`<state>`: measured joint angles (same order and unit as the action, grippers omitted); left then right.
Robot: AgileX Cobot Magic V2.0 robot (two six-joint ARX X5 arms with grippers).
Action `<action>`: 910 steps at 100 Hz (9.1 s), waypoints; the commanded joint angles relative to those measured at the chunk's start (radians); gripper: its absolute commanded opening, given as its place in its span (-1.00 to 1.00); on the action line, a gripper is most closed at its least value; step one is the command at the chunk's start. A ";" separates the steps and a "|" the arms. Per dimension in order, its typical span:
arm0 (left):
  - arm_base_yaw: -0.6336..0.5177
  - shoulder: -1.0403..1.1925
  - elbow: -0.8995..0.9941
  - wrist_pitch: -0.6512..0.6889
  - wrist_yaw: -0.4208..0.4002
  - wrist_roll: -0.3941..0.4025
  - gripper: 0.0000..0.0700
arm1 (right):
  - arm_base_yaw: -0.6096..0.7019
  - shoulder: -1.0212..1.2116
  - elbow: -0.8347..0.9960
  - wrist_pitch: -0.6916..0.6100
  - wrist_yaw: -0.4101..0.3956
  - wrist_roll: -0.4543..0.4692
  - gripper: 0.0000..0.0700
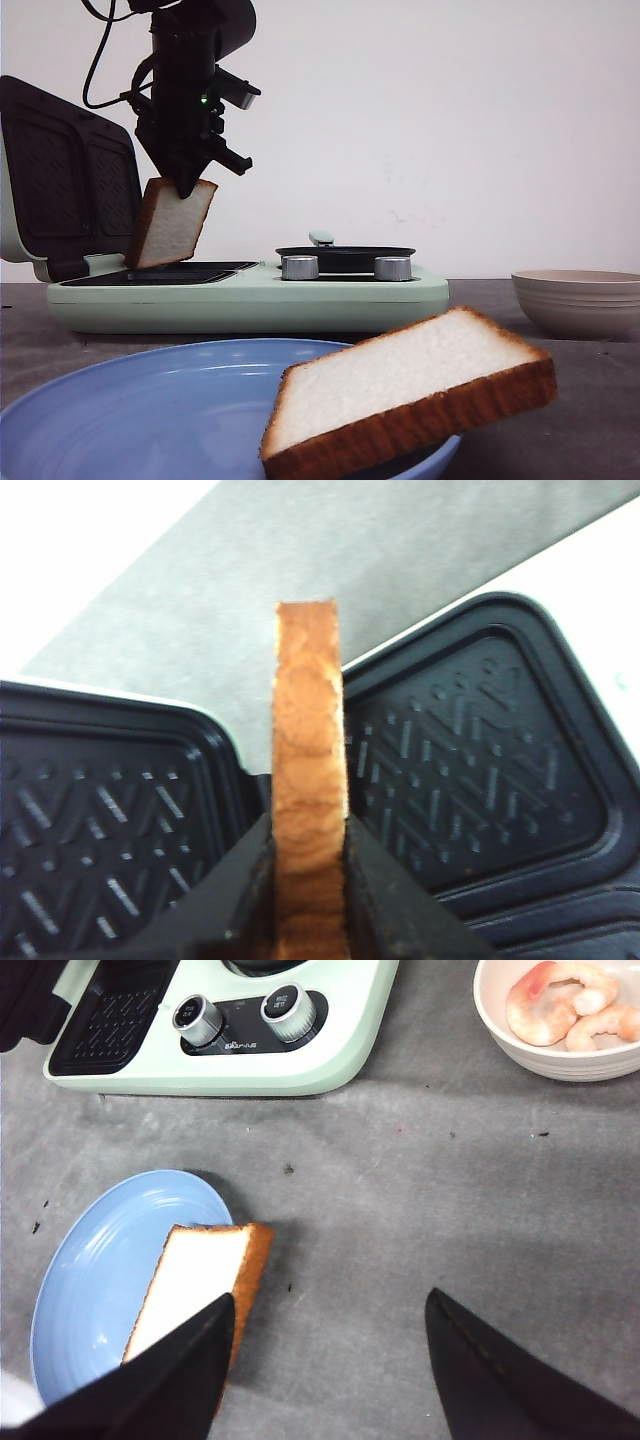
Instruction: Make breakfast with bread and shrimp
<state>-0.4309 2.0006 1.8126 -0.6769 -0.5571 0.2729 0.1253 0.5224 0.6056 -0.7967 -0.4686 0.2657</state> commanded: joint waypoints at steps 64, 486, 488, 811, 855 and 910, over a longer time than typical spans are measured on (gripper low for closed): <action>-0.019 0.029 0.027 0.019 -0.014 -0.082 -0.99 | 0.003 0.005 0.015 0.010 -0.003 -0.012 0.08; 0.100 -1.582 -1.215 0.046 0.764 -0.599 0.13 | 0.288 0.279 -0.190 0.290 -0.171 0.297 0.15; 0.100 -1.589 -1.222 0.046 0.764 -0.600 0.13 | 0.302 0.288 -0.200 0.312 -0.171 0.314 0.19; 0.100 -1.728 -1.236 0.011 0.737 -0.561 0.13 | 0.555 1.481 0.823 0.845 -0.234 0.705 -1.00; 0.100 -1.728 -1.236 0.012 0.738 -0.561 0.13 | 0.578 1.498 0.823 0.810 -0.110 0.713 -1.00; 0.100 -1.728 -1.236 0.012 0.738 -0.561 0.13 | 0.584 1.498 0.823 0.793 -0.027 0.695 -0.47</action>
<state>-0.3294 0.2733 0.5728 -0.6758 0.1822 -0.3019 0.6949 2.0037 1.4036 -0.0116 -0.5110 0.9733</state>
